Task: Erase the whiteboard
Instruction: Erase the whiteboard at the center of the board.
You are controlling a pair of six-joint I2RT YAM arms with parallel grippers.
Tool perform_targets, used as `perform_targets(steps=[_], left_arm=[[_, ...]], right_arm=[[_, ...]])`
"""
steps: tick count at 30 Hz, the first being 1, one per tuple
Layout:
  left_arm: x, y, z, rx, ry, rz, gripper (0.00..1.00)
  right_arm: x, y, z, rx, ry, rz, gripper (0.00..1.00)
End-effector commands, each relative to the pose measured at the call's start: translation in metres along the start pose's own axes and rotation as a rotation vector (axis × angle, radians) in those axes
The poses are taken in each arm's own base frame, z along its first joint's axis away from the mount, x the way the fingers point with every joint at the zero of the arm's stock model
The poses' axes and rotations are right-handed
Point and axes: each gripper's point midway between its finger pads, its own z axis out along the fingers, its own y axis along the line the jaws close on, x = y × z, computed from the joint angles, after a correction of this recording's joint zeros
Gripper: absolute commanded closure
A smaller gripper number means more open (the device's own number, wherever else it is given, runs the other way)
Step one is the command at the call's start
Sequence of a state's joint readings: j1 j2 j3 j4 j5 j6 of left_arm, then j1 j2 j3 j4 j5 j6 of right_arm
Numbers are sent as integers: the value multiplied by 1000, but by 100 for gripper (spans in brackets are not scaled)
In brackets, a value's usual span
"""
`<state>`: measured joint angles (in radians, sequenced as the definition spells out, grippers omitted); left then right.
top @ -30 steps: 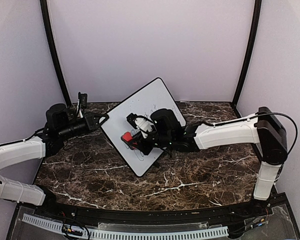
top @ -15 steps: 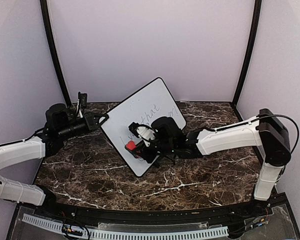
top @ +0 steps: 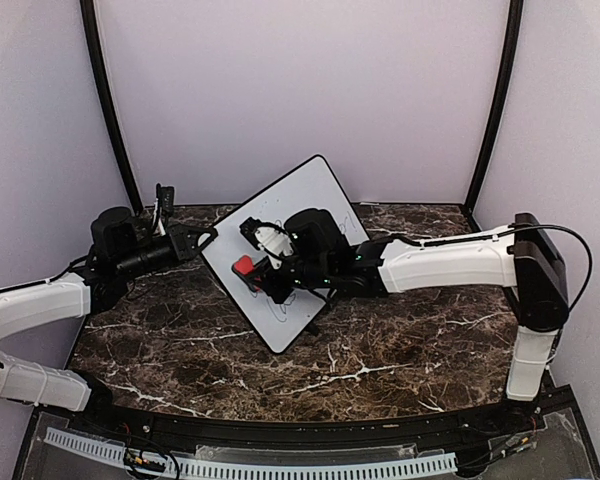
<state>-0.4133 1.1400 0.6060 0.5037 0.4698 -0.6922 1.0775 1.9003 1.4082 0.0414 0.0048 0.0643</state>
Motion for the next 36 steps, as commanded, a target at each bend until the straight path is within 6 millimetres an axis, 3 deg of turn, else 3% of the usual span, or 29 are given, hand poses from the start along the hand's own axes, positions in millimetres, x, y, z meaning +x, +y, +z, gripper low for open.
perform_targets(steps=[1, 14, 24, 29, 36], left_arm=[[-16, -71, -14, 265, -31, 103, 100], [-16, -71, -13, 269, -28, 99, 100], [-15, -69, -12, 265, -26, 97, 100], [-13, -68, -11, 264, -20, 92, 100], [-13, -67, -11, 264, -19, 92, 100]], right_arm=[[24, -4, 7, 42, 60, 3, 98], [82, -2, -15, 79, 176, 14, 98], [109, 9, -20, 45, 227, -5, 98], [97, 11, -15, 29, 200, -2, 98], [51, 15, 3, 24, 119, -14, 98]])
